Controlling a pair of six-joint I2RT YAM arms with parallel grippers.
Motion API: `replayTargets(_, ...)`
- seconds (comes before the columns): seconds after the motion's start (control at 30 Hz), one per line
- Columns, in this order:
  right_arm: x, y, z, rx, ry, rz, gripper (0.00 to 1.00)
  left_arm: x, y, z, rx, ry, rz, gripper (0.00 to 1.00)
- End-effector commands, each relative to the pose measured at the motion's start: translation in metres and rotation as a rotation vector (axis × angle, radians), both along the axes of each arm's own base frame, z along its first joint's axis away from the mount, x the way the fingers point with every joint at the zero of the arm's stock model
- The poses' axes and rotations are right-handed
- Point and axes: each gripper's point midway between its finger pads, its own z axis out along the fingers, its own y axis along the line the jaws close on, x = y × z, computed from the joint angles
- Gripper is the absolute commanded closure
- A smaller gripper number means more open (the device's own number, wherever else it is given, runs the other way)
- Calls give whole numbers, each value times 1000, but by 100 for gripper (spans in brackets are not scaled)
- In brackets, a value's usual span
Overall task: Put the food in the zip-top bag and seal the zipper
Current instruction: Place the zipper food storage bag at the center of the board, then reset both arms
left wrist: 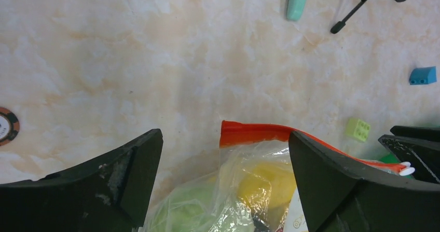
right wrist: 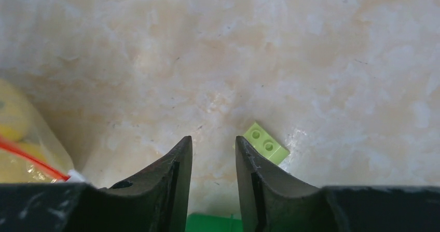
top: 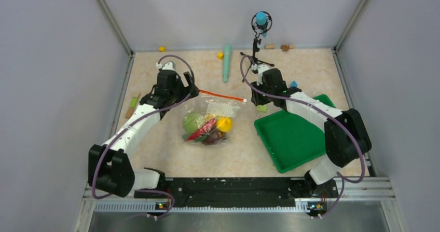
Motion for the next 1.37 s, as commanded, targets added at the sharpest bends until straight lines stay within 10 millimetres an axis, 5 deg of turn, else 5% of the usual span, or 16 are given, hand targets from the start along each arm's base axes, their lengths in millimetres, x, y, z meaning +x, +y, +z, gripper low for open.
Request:
replayTargets(0.0, 34, -5, 28, 17, -96, -124, 59, 26, 19, 37, 51, -103, 92, 4)
replayTargets(0.1, 37, -15, 39, 9, -128, -176, 45, 24, 38, 53, 91, -132, 165, 3)
replayTargets(0.27, 40, -40, 81, 25, -241, -299, 2, 9, 58, 90, 111, -228, 234, 3)
replayTargets(0.53, 16, -111, 174, 90, -586, -600, 1, -41, 122, 148, 200, -339, 515, 3)
replayTargets(0.67, -8, -131, 200, 80, -682, -611, 1, -65, 153, 162, 302, -311, 642, 3)
replayTargets(0.97, -34, -148, 206, 25, -697, -601, 1, -76, 156, 178, 284, -362, 643, 3)
replayTargets(1.33, -42, -155, 203, 40, -748, -612, 1, -67, 158, 153, 238, -280, 620, 3)
